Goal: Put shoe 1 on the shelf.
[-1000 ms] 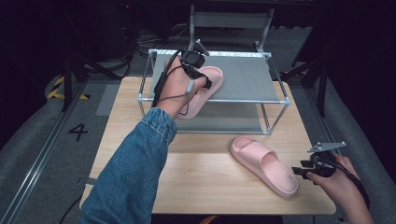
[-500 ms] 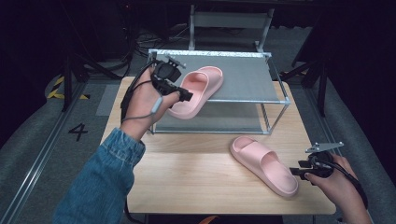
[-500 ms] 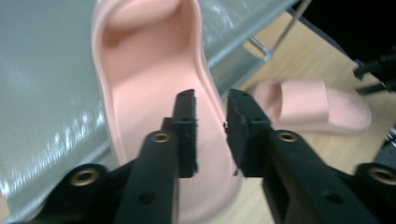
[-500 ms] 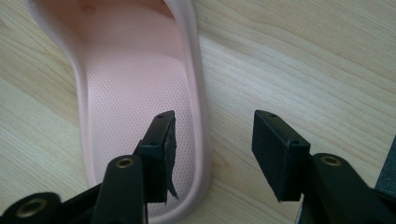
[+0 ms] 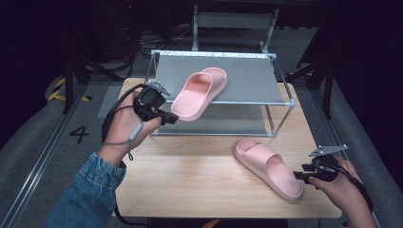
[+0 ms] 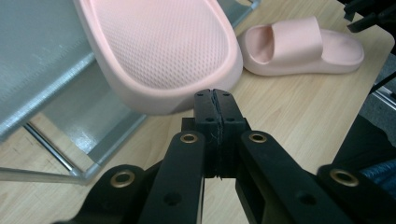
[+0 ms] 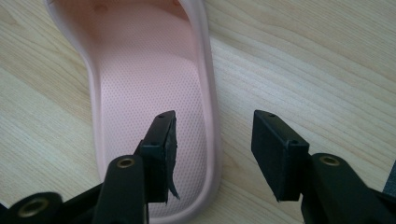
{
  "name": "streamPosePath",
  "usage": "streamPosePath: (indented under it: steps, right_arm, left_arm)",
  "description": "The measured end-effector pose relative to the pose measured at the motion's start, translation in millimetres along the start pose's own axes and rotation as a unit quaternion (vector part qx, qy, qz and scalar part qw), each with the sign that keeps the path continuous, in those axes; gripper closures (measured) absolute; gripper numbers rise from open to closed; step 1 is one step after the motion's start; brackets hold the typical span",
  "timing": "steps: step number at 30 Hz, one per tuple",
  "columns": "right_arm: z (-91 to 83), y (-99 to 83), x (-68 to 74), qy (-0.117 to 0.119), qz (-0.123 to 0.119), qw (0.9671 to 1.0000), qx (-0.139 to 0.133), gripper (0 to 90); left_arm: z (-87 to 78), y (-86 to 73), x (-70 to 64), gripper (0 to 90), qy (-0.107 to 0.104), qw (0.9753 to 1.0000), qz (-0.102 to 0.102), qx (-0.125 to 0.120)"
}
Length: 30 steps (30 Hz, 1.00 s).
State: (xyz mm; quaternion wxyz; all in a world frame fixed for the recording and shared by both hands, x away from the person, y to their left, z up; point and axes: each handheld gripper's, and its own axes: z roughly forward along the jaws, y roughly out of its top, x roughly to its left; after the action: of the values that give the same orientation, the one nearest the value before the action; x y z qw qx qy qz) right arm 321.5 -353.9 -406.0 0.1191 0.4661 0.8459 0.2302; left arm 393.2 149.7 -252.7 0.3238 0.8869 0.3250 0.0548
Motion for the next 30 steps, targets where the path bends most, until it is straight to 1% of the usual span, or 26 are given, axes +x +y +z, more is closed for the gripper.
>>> streamPosePath:
  steps: [1,5,7,9,10,15,16,18,21,22,27,29,30]
  right_arm:
    - [0.7,-0.1,0.7,0.001,0.003,1.0000,-0.002,51.6]
    - [1.7,-0.3,0.9,0.002,-0.001,1.0000,0.002,51.6]
    - [1.7,-0.3,0.7,0.001,-0.001,1.0000,0.002,51.7]
    - [1.3,-0.7,0.1,0.002,0.001,1.0000,0.003,51.7]
    - [1.7,-0.9,0.1,0.001,0.002,1.0000,0.001,51.6]
    - [2.5,-0.9,-0.3,0.000,0.000,1.0000,0.000,51.6]
    - [2.5,-0.8,-0.5,0.002,-0.002,1.0000,0.003,51.5]
    - [2.5,-1.0,-0.7,0.002,-0.001,1.0000,0.003,51.5]
    - [1.6,-1.4,-1.1,0.001,0.003,1.0000,0.002,51.5]
    - [1.4,-1.6,-1.8,0.000,0.001,1.0000,0.001,51.5]
    - [1.0,-2.6,-2.4,0.000,0.004,1.0000,-0.003,51.4]
    - [0.7,-2.9,-2.4,0.000,0.003,1.0000,-0.002,51.4]
    - [0.7,-3.3,-2.7,-0.002,0.003,1.0000,-0.002,51.4]
  left_arm:
    - [2.1,-1.7,0.4,90.0,-0.003,1.0000,-0.002,0.000]
    - [5.8,-3.3,1.8,90.0,-0.010,0.9999,-0.003,-0.002]
    - [6.8,-2.6,2.3,90.0,-0.012,0.9998,-0.006,-0.013]
    - [9.5,-0.4,1.6,90.0,-0.012,0.9999,0.001,-0.011]
    - [9.5,-0.4,1.6,90.0,-0.012,0.9999,0.001,-0.011]
    - [20.0,8.3,-5.0,90.0,-0.023,0.9995,0.010,-0.019]
    - [21.9,10.0,-6.2,90.0,-0.023,0.9995,0.008,-0.022]
    - [28.3,16.0,-8.4,90.0,-0.031,0.9992,0.015,-0.023]
    - [35.9,22.4,-11.2,90.0,-0.036,0.9988,0.018,-0.027]
    - [38.3,24.7,-11.9,90.0,-0.039,0.9987,0.017,-0.028]
    - [50.5,34.7,-14.4,90.0,-0.046,0.9982,0.020,-0.033]
    - [52.8,36.8,-14.8,90.0,-0.044,0.9982,0.022,-0.035]
    - [56.3,40.5,-14.1,90.0,-0.046,0.9979,0.022,-0.040]
